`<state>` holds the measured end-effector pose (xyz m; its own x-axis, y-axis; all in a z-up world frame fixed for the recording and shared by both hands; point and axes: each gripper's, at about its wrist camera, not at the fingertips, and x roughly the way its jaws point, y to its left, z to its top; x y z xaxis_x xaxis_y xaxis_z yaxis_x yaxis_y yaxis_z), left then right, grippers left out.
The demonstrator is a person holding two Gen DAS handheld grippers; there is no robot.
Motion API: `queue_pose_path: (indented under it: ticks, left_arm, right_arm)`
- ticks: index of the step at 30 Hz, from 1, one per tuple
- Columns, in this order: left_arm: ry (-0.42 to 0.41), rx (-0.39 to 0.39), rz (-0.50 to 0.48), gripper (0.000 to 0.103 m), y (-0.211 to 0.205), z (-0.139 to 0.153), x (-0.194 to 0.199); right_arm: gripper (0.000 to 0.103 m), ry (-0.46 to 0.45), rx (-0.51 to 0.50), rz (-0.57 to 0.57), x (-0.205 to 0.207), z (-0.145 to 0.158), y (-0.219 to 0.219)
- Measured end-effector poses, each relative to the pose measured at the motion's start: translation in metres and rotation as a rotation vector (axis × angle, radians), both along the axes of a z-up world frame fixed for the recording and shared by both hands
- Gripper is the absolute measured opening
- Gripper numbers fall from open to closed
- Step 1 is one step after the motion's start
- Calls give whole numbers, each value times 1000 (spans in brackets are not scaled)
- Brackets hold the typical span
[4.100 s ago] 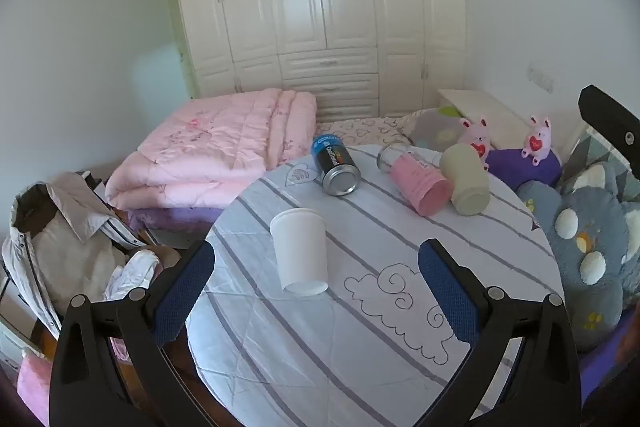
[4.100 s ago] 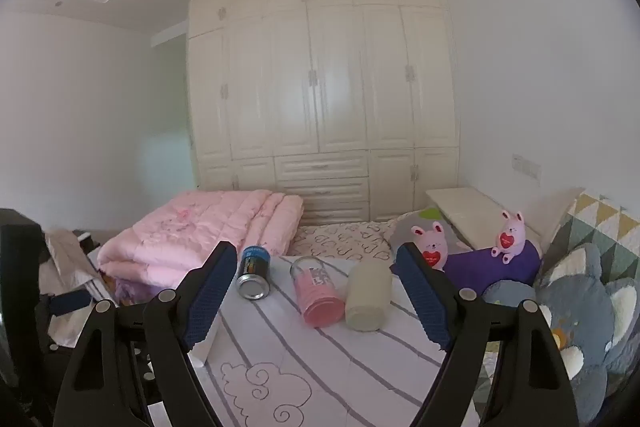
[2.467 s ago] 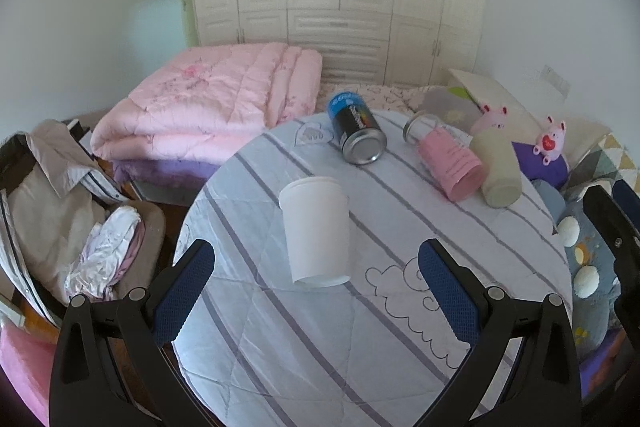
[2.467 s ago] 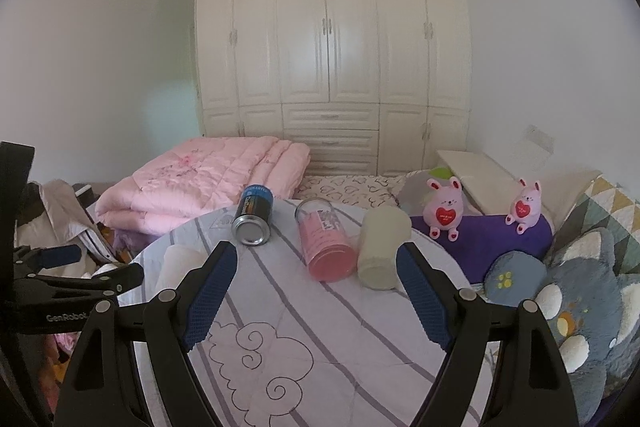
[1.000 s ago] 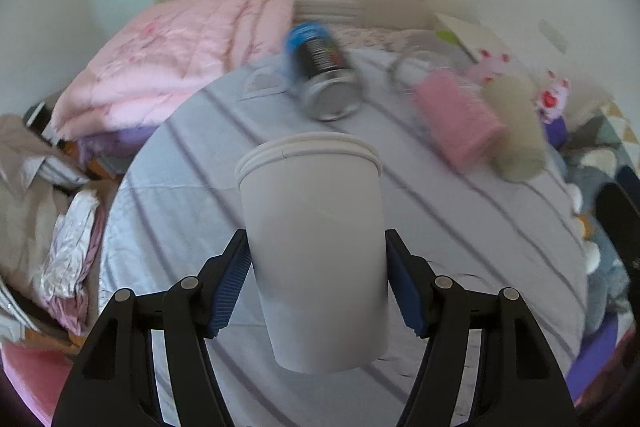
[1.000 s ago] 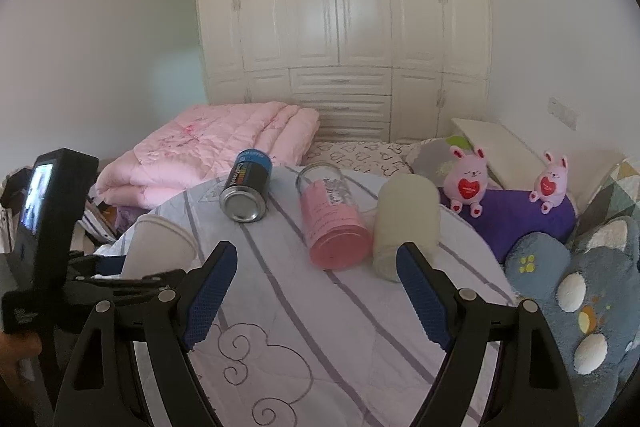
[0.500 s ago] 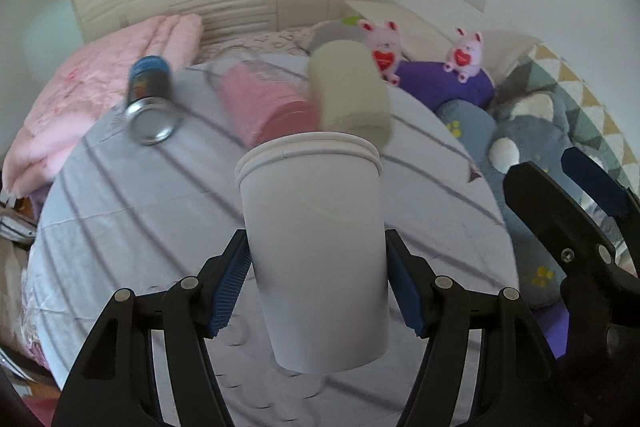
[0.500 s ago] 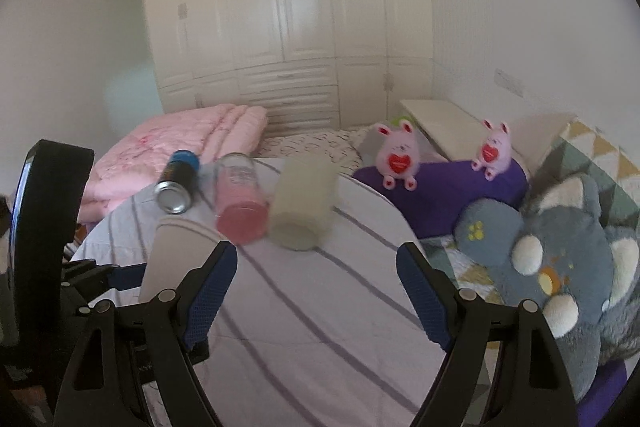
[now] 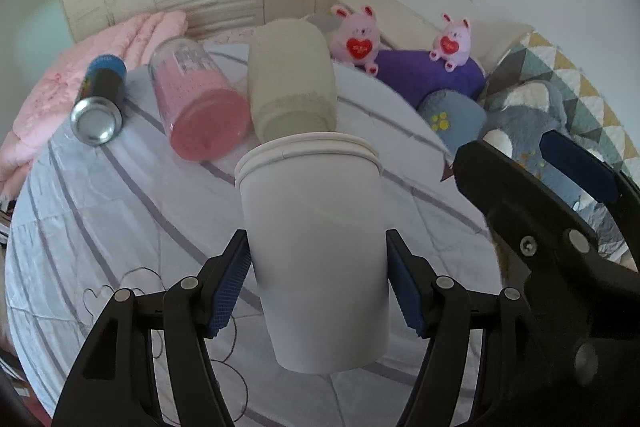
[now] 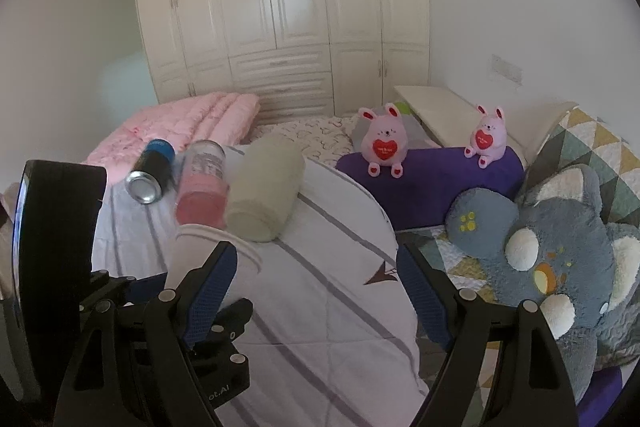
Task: Flip cup upright
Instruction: 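Carry the held cup with the left gripper toward the right gripper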
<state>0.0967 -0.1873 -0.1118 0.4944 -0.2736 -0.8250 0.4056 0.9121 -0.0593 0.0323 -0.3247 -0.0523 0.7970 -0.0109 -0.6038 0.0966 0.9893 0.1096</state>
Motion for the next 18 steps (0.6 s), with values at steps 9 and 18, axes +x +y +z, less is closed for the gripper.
queue_pose_path:
  ticks: [9, 18]
  left_arm:
    - [168, -19, 8, 91, 10, -27, 13]
    - [137, -97, -51, 103, 31, 2, -9]
  right_arm:
    - [83, 63, 21, 16, 10, -16, -2]
    - [83, 34, 36, 26, 2, 2, 4]
